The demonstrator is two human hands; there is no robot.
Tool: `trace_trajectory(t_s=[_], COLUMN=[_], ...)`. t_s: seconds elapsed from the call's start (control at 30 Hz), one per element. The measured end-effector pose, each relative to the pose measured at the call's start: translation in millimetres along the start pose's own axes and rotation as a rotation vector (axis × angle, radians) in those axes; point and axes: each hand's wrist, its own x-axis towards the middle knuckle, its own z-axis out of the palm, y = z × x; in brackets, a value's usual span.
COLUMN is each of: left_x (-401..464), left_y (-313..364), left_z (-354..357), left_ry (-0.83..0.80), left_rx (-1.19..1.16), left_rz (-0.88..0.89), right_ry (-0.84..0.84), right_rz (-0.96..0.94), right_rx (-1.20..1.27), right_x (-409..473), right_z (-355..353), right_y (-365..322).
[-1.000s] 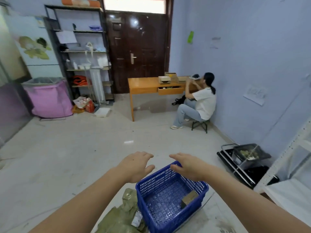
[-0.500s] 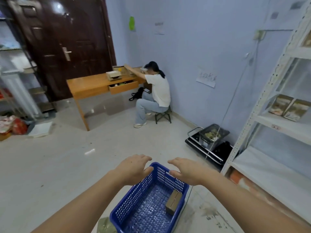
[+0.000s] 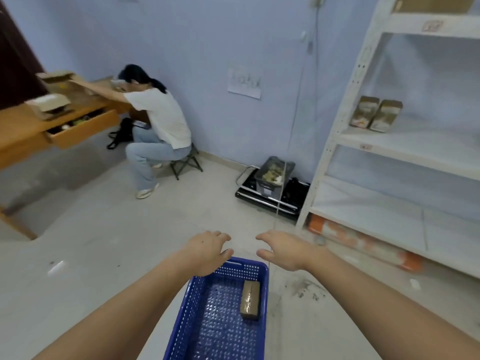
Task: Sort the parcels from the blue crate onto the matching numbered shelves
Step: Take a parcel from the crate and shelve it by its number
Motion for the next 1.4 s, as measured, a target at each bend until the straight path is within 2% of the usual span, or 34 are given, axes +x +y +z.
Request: trace_trajectory(t_s=[0.13,0.27,0.43,0.63,0.77,0.93,1.07,1.17,1.27,1.4], left_x=[53.4,101.4,169.0,245.7,295.7,367.2,425.1,454.8,460.1,450.6], left_y=[-40.8,-73.6,-104.7,-132.5,-146.9,-154.8,-143.5,-131.3,-123.8,-123.2], left_z=[32.1,94.3,221.2,415.8,532.6,644.8,710.6,752.8,787.3,786.4], left_ry=[-0.096,-0.184,-0.284,-0.449,-0.512,-0.531,-0.403,-0.36,-0.367,-0.37], left_rx=[0.027,0.006,-0.007,-0.03,-0.113,-0.354,-0.723,-1.044,-1.324,-1.431], left_rz=[0.12,0.181,0.217,0.194,0.15,-0.057,-0.291,-0.443,-0.473,-0.472], right_ry=[-0.021,-0.099,-0.185,-0.281,-0.241,0.008,0.262,0.297,0.306,0.307], right_rz=[0.147,0.253,0.353,0.356,0.44,0.745,1.001,1.126,1.18,1.155], right_rx=[0.106,0.209,0.308,0.386,0.469,0.678,0.824,0.911,1.015,1.099], right_x=[35.7,71.9,131.1,224.5,284.9,364.2,419.1,442.4,449.7,446.5], right_z=[42.2,108.8,226.6,419.8,534.3,632.3,689.4,718.8,736.2,732.0], right_y=[4.7,13.8,47.0,99.7,133.1,174.2,197.5,209.2,216.2,214.4])
